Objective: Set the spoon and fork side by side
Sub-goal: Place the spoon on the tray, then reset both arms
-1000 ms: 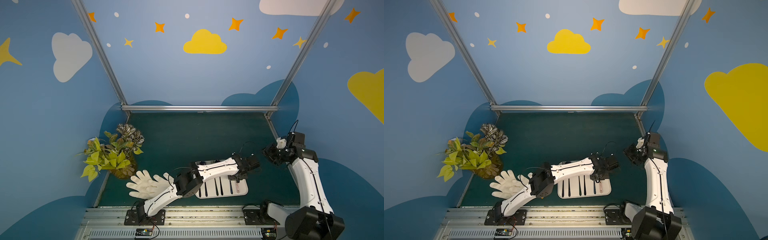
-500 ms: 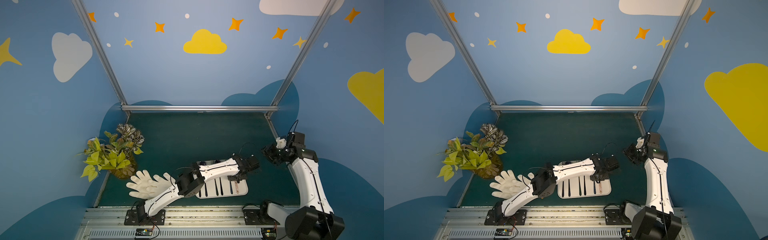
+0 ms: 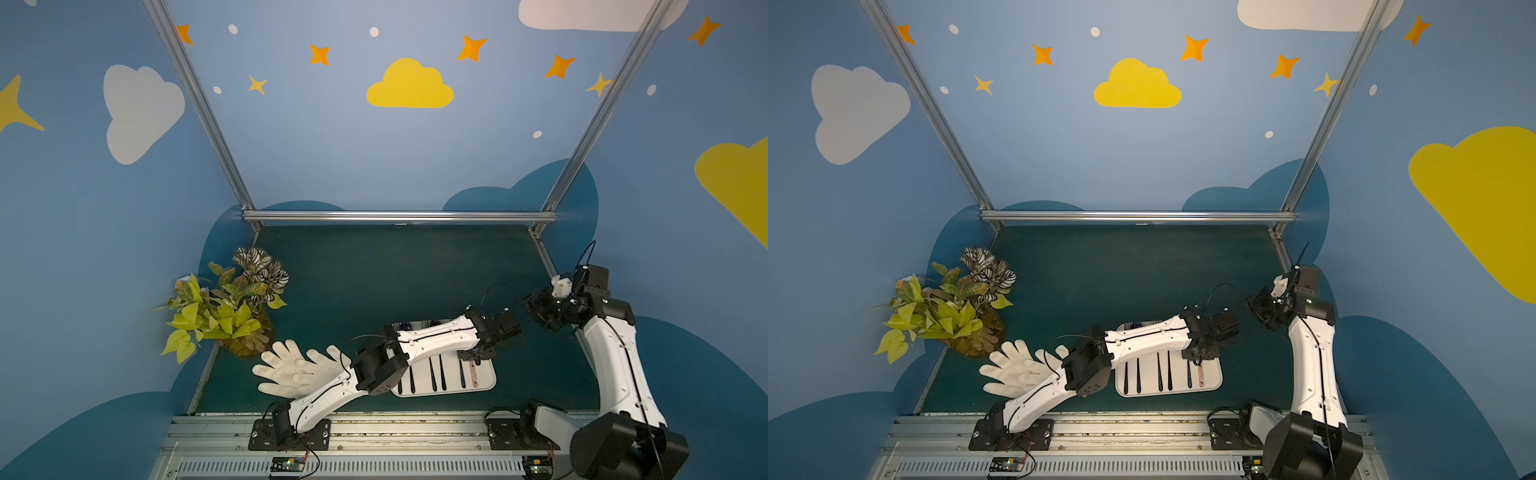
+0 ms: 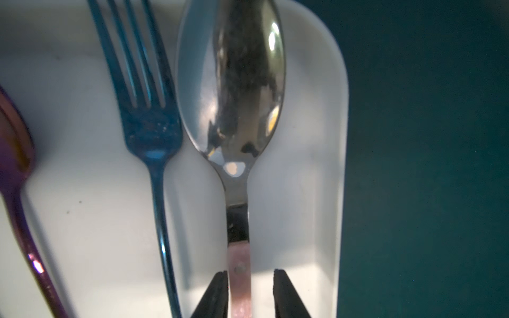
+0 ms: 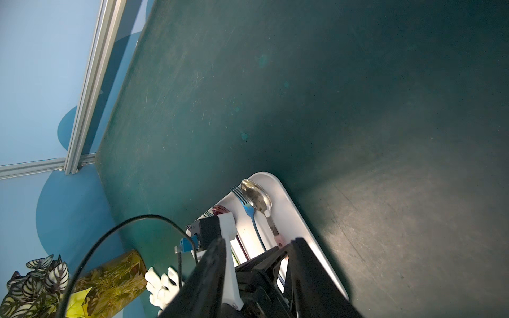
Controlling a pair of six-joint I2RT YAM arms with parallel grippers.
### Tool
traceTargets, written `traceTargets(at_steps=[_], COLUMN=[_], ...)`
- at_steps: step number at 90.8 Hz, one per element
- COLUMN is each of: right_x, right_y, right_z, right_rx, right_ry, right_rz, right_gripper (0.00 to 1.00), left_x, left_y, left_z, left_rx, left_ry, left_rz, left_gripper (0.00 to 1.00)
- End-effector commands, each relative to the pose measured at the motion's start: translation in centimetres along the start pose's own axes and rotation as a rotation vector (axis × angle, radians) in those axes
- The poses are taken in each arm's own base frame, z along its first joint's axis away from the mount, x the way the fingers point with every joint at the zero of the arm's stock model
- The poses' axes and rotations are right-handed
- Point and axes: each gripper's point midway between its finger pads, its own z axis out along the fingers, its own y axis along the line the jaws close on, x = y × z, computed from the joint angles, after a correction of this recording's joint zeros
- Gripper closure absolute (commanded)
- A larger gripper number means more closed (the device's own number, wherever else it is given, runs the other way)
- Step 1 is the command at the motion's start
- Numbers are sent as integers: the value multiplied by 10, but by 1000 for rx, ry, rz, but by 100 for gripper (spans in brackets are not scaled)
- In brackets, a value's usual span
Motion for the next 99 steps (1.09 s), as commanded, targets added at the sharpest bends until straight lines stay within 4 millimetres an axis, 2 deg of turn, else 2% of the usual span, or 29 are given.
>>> traceTargets(at_steps=[1, 11, 18, 33, 41, 44, 48, 51, 53, 59, 64, 68, 70, 75, 78, 79, 81, 83, 84, 86, 89, 95, 99], right_x=[-4, -10, -17, -36, -41, -42, -42, -41, -41, -40, -42, -45, -47, -55, -62, -64, -67, -70, -72, -77, -81, -90, -92], right_y=[5, 8, 12, 23, 29, 33, 38, 42, 45, 52, 58, 64, 66, 75, 81, 82, 87, 91, 93, 97, 101, 110, 107], right_z=[-8, -15, -22, -41, -45, -45, -43, -41, -39, -34, -33, -31, -31, -29, -28, -28, -26, -25, -24, -22, -18, -15, -8], right_rx=[-11, -11, -2, 8, 3, -4, -13, -18, -19, -2, 18, 29, 31, 21, 6, 0, -19, -38, -46, -68, -93, -143, -146], right_ry=[-38, -67, -104, -187, -199, -198, -192, -185, -180, -166, -169, -178, -186, -220, -251, -260, -281, -303, -316, -354, -405, -543, -597], right_rz=[-25, -39, -71, -142, -163, -176, -203, -233, -253, -320, -379, -417, -435, -475, -492, -494, -508, -533, -547, -579, -637, -731, -777], right_gripper=[55, 51, 48, 43, 39, 38, 36, 33, 32, 27, 23, 12, 8, 4, 3, 3, 3, 3, 3, 3, 3, 2, 2], left_x=[-8, -18, -28, -54, -71, -78, -89, -94, -101, -114, -131, -144, -147, -162, -178, -177, -183, -184, -183, -180, -183, -178, -172], left_y=[-10, -16, -15, 6, 27, 36, 48, 63, 69, 106, 136, 173, 185, 232, 263, 270, 286, 305, 312, 331, 345, 380, 399], left_z=[-23, -50, -77, -135, -166, -176, -193, -196, -203, -204, -227, -230, -235, -238, -260, -257, -262, -258, -263, -255, -261, -242, -222], left_rx=[40, 78, 99, 74, 50, 41, 44, 28, 38, 2, 7, -31, -25, -58, -56, -56, -55, -62, -62, -74, -57, -72, -86], left_ry=[-27, -75, -127, -284, -373, -405, -449, -459, -481, -513, -591, -627, -658, -714, -808, -814, -860, -885, -908, -921, -999, -1045, -1018], left_rz=[39, 80, 111, 200, 266, 282, 311, 340, 345, 373, 380, 382, 385, 368, 318, 317, 304, 289, 289, 292, 296, 283, 281], left_gripper=[63, 60, 53, 41, 30, 22, 7, 1, 0, 0, 0, 0, 0, 0, 0, 0, 0, 0, 0, 0, 0, 0, 0])
